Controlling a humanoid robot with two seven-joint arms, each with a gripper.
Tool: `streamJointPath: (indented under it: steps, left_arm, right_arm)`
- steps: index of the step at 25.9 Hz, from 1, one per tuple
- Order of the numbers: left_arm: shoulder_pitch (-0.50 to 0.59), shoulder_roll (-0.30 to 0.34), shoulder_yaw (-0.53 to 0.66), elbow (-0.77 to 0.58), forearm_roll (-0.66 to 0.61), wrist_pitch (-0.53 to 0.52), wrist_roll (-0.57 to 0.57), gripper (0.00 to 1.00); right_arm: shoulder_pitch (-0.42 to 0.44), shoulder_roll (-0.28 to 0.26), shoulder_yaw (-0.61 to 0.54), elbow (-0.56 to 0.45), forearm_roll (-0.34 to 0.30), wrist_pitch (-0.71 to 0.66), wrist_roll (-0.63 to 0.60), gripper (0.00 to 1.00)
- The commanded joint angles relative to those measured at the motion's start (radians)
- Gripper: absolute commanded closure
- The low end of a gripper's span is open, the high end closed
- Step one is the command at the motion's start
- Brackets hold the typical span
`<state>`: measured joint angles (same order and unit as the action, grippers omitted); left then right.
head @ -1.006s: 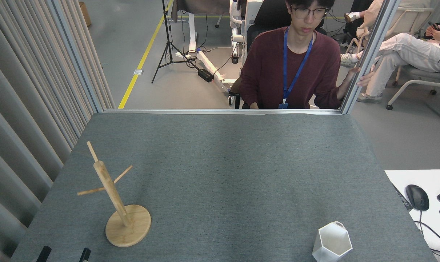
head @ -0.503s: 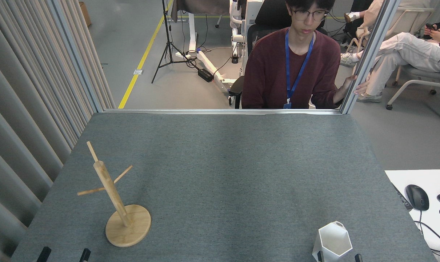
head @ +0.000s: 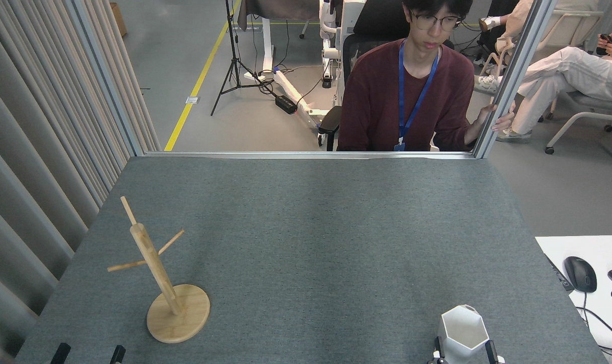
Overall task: Hang cup on storage rack
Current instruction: 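Close the right gripper on the white hexagonal cup and lift it, then carry the cup toward the center and bring the left gripper near it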
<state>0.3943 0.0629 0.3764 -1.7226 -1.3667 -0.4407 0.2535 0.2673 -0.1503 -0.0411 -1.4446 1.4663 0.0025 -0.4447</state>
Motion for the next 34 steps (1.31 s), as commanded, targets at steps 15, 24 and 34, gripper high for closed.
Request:
streamJointPath:
  steps: [15, 24, 34]
  left_arm:
    - [0.000, -0.002, 0.003, 0.000, 0.000, 0.000, 0.001, 0.00]
    - [0.000, -0.002, -0.020, -0.005, 0.005, -0.021, 0.049, 0.00]
    - [-0.037, -0.015, -0.343, -0.002, -0.307, -0.139, 0.072, 0.00]
  right_arm:
    - [-0.042, -0.018, -0.010, 0.070, -0.008, -0.006, -0.002, 0.02]
    - [-0.051, -0.017, -0.014, 0.027, -0.011, -0.002, -0.005, 0.44]
    - [-0.163, 0.089, -0.008, -0.033, 0.051, 0.073, 0.001, 0.45]
